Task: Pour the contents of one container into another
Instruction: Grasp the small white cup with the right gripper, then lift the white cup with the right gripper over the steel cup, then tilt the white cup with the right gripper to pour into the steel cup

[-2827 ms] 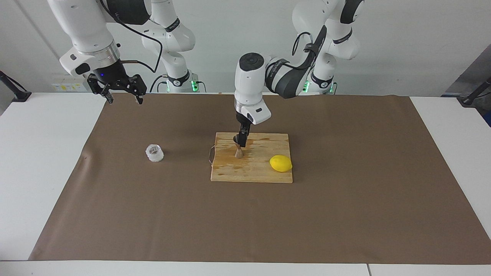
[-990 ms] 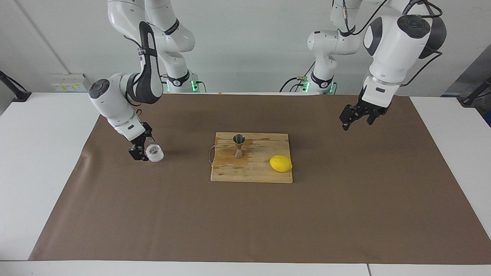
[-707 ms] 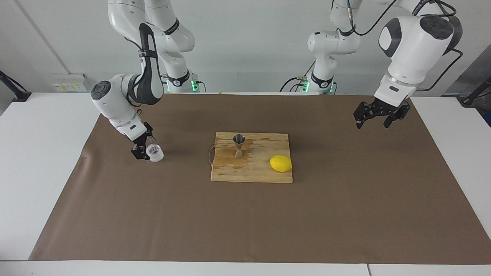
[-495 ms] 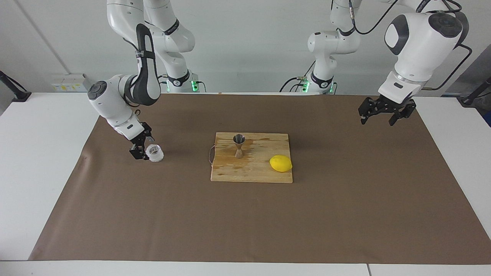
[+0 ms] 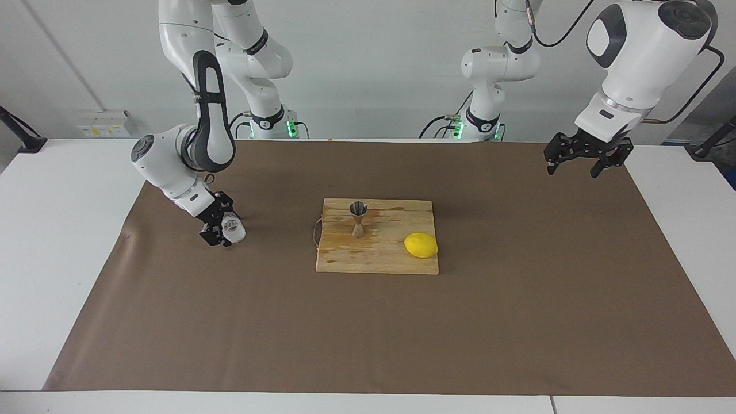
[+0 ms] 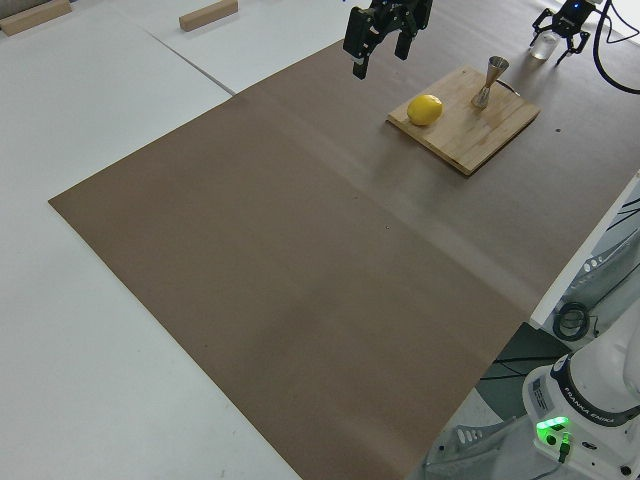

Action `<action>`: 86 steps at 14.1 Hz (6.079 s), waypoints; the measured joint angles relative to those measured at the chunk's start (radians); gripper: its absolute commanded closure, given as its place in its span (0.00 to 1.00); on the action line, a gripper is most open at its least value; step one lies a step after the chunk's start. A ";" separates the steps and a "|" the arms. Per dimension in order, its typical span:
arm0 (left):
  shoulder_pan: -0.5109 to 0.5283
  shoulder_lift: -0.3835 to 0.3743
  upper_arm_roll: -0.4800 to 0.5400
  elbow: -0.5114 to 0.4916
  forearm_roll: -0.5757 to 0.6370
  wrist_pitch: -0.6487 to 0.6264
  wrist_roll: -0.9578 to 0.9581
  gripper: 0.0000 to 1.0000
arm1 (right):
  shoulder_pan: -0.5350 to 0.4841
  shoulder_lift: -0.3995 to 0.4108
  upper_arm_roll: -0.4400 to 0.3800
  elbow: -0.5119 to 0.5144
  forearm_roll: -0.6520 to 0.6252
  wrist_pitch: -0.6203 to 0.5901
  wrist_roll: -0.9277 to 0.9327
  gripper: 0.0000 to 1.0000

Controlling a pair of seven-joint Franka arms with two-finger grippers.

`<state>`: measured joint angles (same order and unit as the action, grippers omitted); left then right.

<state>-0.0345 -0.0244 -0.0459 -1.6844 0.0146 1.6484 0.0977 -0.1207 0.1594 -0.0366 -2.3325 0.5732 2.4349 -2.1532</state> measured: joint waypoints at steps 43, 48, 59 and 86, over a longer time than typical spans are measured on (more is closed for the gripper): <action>0.071 -0.017 -0.075 0.034 -0.022 -0.045 -0.073 0.00 | 0.024 -0.005 0.110 0.155 0.045 -0.117 0.308 0.57; 0.077 -0.017 -0.075 0.034 -0.022 -0.045 -0.073 0.00 | 0.133 -0.006 0.120 0.270 -0.085 -0.181 0.586 0.57; 0.077 -0.017 -0.075 0.033 -0.022 -0.045 -0.073 0.00 | 0.334 -0.006 0.121 0.403 -0.313 -0.293 0.859 0.57; 0.077 -0.017 -0.075 0.033 -0.022 -0.046 -0.073 0.00 | 0.552 0.036 0.120 0.492 -0.721 -0.360 1.176 0.57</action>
<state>0.0425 -0.0417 -0.1206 -1.6509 -0.0077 1.6029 0.0249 0.4316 0.1950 0.0838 -1.8401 -0.1480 2.0748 -0.9770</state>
